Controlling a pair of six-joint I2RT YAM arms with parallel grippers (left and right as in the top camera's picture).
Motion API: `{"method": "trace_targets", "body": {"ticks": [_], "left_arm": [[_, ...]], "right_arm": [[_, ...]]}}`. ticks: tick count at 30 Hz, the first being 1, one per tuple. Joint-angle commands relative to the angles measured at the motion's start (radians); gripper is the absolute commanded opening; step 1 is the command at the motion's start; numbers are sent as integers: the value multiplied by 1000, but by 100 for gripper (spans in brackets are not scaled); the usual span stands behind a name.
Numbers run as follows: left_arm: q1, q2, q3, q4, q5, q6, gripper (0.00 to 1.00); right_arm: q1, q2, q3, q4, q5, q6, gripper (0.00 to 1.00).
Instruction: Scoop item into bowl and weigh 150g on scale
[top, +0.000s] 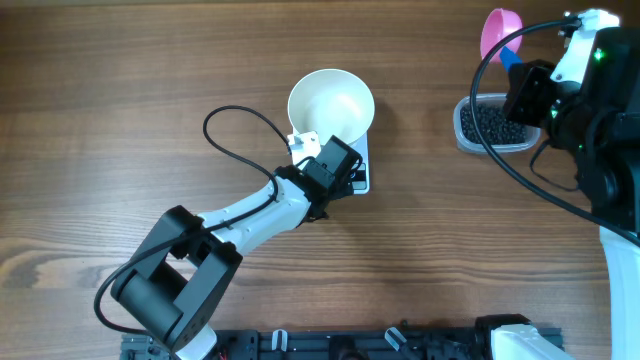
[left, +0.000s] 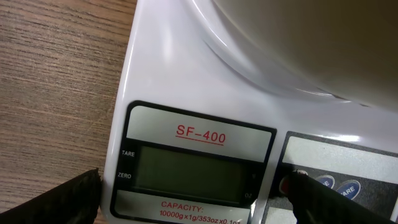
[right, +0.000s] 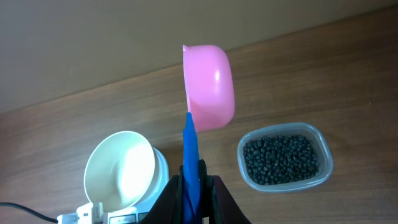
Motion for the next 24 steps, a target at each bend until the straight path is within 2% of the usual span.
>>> {"method": "trace_targets", "body": {"ticks": [1,24], "left_arm": [[-3,23,-10,-2,2,16,100],[-3,79,-10,-57,1,15,100]], "right_arm": [[-3,7,14,10,-10,-19,4],[-3,7,14,8,-9,-21,4]]}}
